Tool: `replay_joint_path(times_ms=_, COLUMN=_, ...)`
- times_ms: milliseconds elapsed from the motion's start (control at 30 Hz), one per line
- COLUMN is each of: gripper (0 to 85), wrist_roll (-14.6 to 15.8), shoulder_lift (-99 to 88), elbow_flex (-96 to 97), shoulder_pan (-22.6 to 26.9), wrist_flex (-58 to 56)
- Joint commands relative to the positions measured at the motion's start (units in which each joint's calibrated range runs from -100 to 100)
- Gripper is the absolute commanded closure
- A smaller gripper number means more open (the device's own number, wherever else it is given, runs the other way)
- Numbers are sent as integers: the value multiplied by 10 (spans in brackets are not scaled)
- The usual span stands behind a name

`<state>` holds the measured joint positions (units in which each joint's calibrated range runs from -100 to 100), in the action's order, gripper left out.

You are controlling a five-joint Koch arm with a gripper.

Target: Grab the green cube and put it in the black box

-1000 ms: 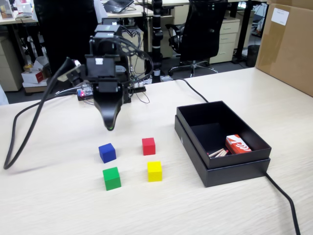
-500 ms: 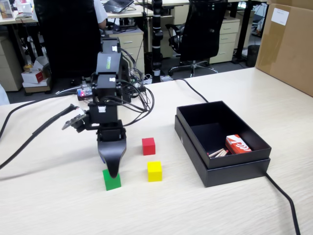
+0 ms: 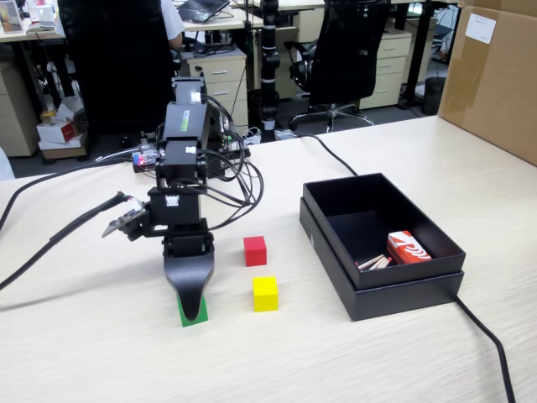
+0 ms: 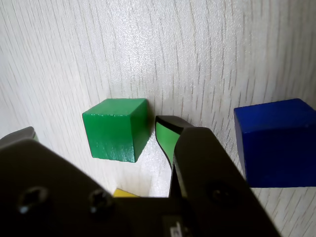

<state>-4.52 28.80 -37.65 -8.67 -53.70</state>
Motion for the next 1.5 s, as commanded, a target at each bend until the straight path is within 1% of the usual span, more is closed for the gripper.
replay_joint_path(times_ms=0, gripper=444, wrist_roll=-8, shoulder_lift=-7, elbow_flex=-34, shoulder_pan=-3, wrist_flex=6)
replay_joint_path(times_ms=67, gripper=459, wrist_roll=-11, shoulder_lift=-6, elbow_flex=-33, shoulder_pan=-3, wrist_flex=6)
replay_joint_path(times_ms=167, gripper=545, wrist_roll=-14, shoulder_lift=-6, elbow_flex=-32, shoulder_pan=-2, wrist_flex=6)
replay_joint_path(times_ms=200, gripper=613, wrist_roll=-16, shoulder_lift=-5, elbow_flex=-32, shoulder_pan=-2, wrist_flex=6)
replay_joint_path(times_ms=300, gripper=762, wrist_roll=-16, shoulder_lift=-5, elbow_flex=-34, shoulder_pan=-2, wrist_flex=6)
replay_joint_path(times_ms=367, gripper=835, wrist_roll=-16, shoulder_lift=-6, elbow_flex=-35, shoulder_pan=-2, wrist_flex=6)
replay_joint_path(times_ms=400, gripper=846, wrist_roll=-16, shoulder_lift=-6, elbow_flex=-34, shoulder_pan=-2, wrist_flex=6)
replay_joint_path(times_ms=500, gripper=846, wrist_roll=-18, shoulder_lift=-18, elbow_flex=-25, shoulder_pan=-2, wrist_flex=6)
replay_joint_path(times_ms=567, gripper=846, wrist_roll=-17, shoulder_lift=-59, elbow_flex=-9, shoulder_pan=-2, wrist_flex=6)
replay_joint_path(times_ms=667, gripper=846, wrist_roll=-12, shoulder_lift=-159, elbow_flex=23, shoulder_pan=0, wrist_flex=6)
replay_joint_path(times_ms=700, gripper=847, wrist_roll=-9, shoulder_lift=-236, elbow_flex=43, shoulder_pan=4, wrist_flex=6)
replay_joint_path(times_ms=767, gripper=847, wrist_roll=-4, shoulder_lift=-313, elbow_flex=60, shoulder_pan=8, wrist_flex=6)
replay_joint_path(times_ms=900, gripper=847, wrist_roll=8, shoulder_lift=-478, elbow_flex=100, shoulder_pan=28, wrist_flex=-6)
replay_joint_path(times_ms=933, gripper=847, wrist_roll=9, shoulder_lift=-491, elbow_flex=105, shoulder_pan=30, wrist_flex=-6)
replay_joint_path(times_ms=1000, gripper=847, wrist_roll=16, shoulder_lift=-583, elbow_flex=141, shoulder_pan=53, wrist_flex=-6)
replay_joint_path(times_ms=1133, gripper=847, wrist_roll=31, shoulder_lift=-667, elbow_flex=186, shoulder_pan=90, wrist_flex=-6)
replay_joint_path(times_ms=1300, gripper=846, wrist_roll=52, shoulder_lift=-710, elbow_flex=203, shoulder_pan=144, wrist_flex=-6)
replay_joint_path(times_ms=1467, gripper=846, wrist_roll=74, shoulder_lift=-688, elbow_flex=191, shoulder_pan=192, wrist_flex=-6)
